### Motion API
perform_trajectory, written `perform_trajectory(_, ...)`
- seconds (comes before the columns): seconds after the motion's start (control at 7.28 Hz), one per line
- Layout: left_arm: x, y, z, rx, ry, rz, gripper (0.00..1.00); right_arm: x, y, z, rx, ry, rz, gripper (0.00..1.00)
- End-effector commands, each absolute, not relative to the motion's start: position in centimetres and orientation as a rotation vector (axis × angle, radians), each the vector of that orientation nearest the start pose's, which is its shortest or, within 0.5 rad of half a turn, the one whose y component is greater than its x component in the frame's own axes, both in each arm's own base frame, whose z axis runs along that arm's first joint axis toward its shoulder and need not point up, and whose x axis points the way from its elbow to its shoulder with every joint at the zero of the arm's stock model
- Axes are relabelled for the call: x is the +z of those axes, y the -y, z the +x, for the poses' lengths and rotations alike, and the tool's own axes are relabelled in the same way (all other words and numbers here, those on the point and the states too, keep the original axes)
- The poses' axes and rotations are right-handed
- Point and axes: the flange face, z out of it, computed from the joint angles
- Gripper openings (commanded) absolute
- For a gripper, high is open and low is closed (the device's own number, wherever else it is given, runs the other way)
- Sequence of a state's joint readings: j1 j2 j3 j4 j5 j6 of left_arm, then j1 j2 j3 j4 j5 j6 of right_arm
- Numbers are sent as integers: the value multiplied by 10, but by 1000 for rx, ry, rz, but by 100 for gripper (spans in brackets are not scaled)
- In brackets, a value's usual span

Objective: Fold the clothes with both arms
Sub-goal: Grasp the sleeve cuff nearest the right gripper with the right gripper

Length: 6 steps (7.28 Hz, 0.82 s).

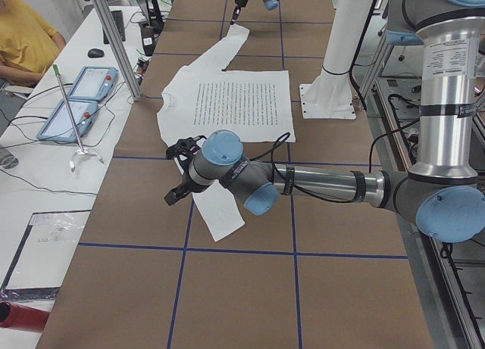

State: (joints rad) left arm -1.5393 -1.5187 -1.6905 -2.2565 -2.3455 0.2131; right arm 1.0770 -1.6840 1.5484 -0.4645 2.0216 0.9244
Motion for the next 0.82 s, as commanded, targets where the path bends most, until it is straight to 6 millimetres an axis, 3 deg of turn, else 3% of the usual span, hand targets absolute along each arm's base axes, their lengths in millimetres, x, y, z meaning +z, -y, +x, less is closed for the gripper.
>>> perform_trajectory(0.0, 544, 492, -48, 515, -675, 785, 100, 532, 487, -147, 216, 886, 445, 0)
perform_trajectory(0.14, 544, 492, -48, 515, -675, 785, 100, 489, 513, -156, 254, 826, 450, 0)
perform_trajectory(0.41, 548, 490, -48, 513, -676, 780, 100, 410, 556, -199, 284, 762, 421, 0)
perform_trajectory(0.69, 548, 490, -48, 512, -674, 783, 100, 314, 580, -280, 349, 701, 398, 0)
